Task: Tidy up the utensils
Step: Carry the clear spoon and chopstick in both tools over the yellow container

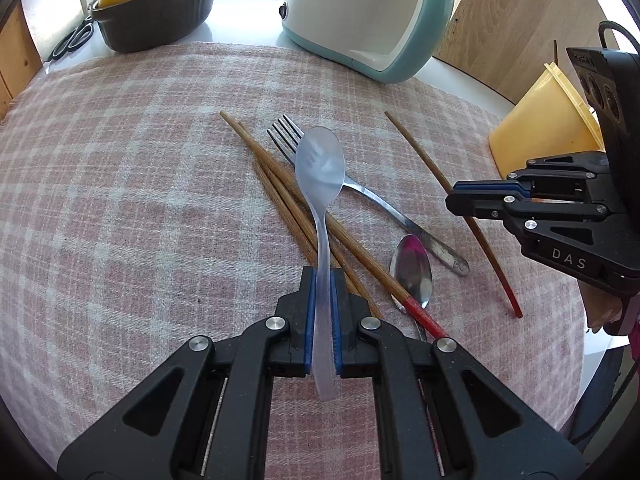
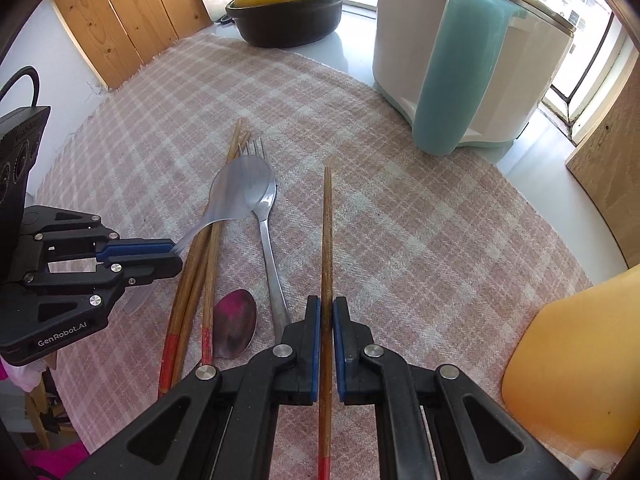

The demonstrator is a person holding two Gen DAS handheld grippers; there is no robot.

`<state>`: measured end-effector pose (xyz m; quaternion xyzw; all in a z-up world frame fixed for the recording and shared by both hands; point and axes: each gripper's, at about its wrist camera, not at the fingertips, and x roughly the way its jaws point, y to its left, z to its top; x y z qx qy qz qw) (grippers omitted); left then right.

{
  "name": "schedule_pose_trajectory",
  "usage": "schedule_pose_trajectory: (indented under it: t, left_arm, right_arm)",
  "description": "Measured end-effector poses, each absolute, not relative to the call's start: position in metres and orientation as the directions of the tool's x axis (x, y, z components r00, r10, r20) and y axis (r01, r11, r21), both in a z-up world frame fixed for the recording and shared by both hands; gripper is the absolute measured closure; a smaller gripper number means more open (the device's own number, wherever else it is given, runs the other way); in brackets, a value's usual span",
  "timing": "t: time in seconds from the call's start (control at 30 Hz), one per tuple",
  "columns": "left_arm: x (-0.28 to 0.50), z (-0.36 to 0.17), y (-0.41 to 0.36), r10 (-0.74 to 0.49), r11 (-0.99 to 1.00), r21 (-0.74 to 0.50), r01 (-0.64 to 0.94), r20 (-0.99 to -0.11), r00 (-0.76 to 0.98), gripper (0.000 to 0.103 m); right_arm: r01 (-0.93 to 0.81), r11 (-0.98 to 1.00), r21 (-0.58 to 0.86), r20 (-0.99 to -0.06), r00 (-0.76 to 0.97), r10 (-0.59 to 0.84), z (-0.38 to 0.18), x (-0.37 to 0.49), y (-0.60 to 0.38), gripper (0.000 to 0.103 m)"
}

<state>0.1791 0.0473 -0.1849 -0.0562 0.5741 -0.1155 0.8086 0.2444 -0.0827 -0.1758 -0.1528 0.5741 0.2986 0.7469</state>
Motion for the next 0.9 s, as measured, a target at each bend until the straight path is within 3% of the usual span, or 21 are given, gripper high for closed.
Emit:
schedule_pose_trajectory:
  t: [0.1, 0.17, 0.43, 0.6, 0.67, 0.9]
  left_arm:
    - [0.183, -0.188, 0.043, -0.226, 0.972, -0.197, 0.126, -0.928, 0.295, 0.096]
    - [0.187, -0.187, 0.042, -0.214, 0.975, -0.185, 0.123, -0.932, 0.292, 0.09]
    - [0.203, -0.193, 0.045, -0.231, 0.972, -0.208, 0.113, -0.934, 0.274, 0.09]
    - [0.205, -0.194, 0.044, -0.238, 0.97, -0.211, 0.124, -0.929, 0.282, 0.093]
    - [0.202, -0.191, 0.048, -0.25, 0.968, -0.227, 0.109, -0.921, 0.298, 0.099]
    - [0.188, -0.183, 0.056, -0.267, 0.963, -0.258, 0.072, -0.906, 0.329, 0.099]
  right_arm:
    - [-0.624, 0.773, 0.115, -0.95, 0.16, 0.27, -0.177, 0.244, -0.083, 0.1]
    - [-0.625, 0.772, 0.115, -0.95, 0.158, 0.269, -0.177, 0.244, -0.083, 0.1]
    - [-0.632, 0.767, 0.11, -0.953, 0.151, 0.261, -0.181, 0.244, -0.081, 0.1]
    - [-0.63, 0.768, 0.112, -0.953, 0.15, 0.262, -0.182, 0.245, -0.081, 0.1]
    - [-0.627, 0.771, 0.117, -0.952, 0.152, 0.267, -0.182, 0.245, -0.082, 0.1]
    - [-0.621, 0.773, 0.127, -0.943, 0.167, 0.288, -0.173, 0.244, -0.089, 0.1]
